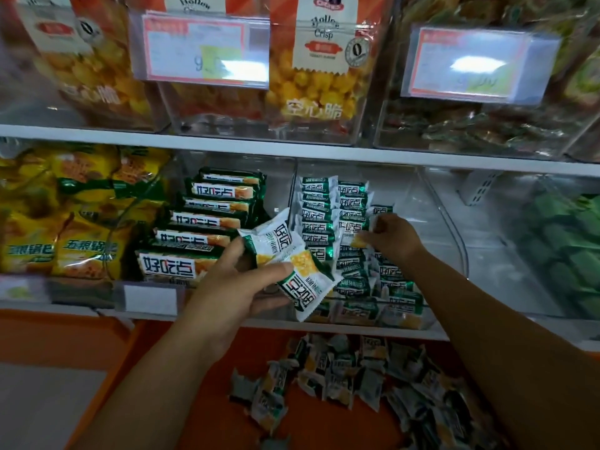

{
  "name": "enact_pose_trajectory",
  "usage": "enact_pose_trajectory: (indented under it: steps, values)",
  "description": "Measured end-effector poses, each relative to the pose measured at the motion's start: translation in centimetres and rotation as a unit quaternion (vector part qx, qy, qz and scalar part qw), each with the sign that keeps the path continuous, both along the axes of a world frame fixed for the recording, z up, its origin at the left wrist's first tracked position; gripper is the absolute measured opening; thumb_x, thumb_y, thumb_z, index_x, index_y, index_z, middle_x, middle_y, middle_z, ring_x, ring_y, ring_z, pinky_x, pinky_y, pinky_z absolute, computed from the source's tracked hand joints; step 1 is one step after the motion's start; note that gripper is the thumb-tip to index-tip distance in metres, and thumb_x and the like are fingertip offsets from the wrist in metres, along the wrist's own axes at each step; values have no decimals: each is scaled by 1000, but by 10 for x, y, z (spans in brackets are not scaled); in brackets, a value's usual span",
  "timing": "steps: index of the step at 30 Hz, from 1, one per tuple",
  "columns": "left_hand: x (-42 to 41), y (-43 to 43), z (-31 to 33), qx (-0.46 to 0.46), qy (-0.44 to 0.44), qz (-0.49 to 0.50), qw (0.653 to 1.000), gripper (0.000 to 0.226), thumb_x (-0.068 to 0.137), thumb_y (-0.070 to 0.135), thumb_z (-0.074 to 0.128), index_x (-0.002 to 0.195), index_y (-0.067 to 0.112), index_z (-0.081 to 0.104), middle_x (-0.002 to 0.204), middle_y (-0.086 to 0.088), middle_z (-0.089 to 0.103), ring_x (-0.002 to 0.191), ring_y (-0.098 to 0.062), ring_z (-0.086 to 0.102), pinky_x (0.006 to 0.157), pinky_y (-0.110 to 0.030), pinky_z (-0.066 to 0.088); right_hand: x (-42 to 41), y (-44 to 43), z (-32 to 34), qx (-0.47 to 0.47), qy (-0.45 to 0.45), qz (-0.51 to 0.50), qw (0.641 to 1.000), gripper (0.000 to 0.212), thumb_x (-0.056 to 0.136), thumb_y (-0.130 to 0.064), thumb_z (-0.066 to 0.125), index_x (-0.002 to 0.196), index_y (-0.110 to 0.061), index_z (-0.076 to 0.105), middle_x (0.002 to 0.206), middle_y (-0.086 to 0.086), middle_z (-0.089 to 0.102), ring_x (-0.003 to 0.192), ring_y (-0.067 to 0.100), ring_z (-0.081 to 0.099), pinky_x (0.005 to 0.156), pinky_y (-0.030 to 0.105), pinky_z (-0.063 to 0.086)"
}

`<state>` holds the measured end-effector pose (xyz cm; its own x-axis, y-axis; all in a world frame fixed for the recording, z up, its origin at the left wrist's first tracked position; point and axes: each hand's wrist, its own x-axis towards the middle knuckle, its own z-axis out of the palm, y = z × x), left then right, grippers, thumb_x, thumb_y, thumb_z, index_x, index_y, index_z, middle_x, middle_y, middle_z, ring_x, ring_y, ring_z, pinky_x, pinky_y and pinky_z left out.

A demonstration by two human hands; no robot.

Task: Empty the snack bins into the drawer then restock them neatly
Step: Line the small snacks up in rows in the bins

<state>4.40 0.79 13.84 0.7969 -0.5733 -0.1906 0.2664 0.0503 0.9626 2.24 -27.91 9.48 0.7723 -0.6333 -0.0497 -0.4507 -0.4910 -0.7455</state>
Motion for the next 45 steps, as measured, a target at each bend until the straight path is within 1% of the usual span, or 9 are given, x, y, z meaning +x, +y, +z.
enact_pose_trajectory:
  steps: [2,6,10,16,20,26,31,39,45]
  values:
    - [-2,-1,2,-2,0,-2,1000,41,83,7,68,120,24,58,105,2,75,94,-24,73,77,-39,60,3,1,-1,24,-25,-2,999,24,83,-17,75,98,-13,57,69,-1,55,76,21,57,64,24,50]
    - [-5,-3,5,3,-4,-4,1000,43,83,7,68,121,22,58,105,2,75,94,-24,73,76,-39,61,4,4,-3,25,-31,-7,999,52,83,-17,74,126,-11,46,71,2,56,74,24,58,74,41,53]
    - [-10,-1,6,4,12,1,1000,43,85,6,68,124,21,57,110,0,73,96,-24,72,79,-40,60,-23,24,9,-20,-93,-17,995,66,85,-33,72,140,-18,38,121,9,55,108,26,57,90,45,52]
    - [-22,1,7,-29,62,2,998,44,83,3,69,123,15,55,118,-9,70,102,-29,70,80,-42,60,-112,107,45,115,-181,174,961,32,88,-44,56,119,-48,53,114,-23,58,100,-6,60,80,11,49]
    - [-39,-7,12,-35,64,-11,997,50,80,5,71,125,16,52,120,-10,68,102,-29,70,82,-44,59,-130,125,43,225,-196,160,941,49,76,-48,68,121,-57,50,125,-19,53,107,2,61,81,26,57]
    - [-52,-16,14,-25,44,-2,999,59,67,20,79,120,20,54,118,-7,70,99,-26,71,80,-44,59,-135,119,43,229,-168,100,954,30,84,-29,72,109,-38,59,119,-11,54,100,8,61,70,19,54]
    - [-50,-20,10,34,10,-24,999,113,42,36,92,142,35,39,143,-4,49,109,-21,65,78,-43,60,-135,120,43,202,-151,84,964,37,80,-34,74,110,-42,55,120,-14,52,102,1,57,80,20,52]
    - [-46,-27,-4,-11,56,38,998,103,69,17,82,151,30,21,155,-8,31,120,-30,57,76,-38,60,-123,153,18,457,-163,62,872,39,77,-40,72,112,-33,58,111,-3,70,104,18,68,95,40,52]
    - [-32,-19,-11,49,-13,53,997,75,91,22,67,151,34,23,121,2,59,88,-14,73,83,-38,59,-103,94,37,233,-151,-33,960,25,84,-31,71,102,-22,55,103,7,69,88,23,70,82,44,57]
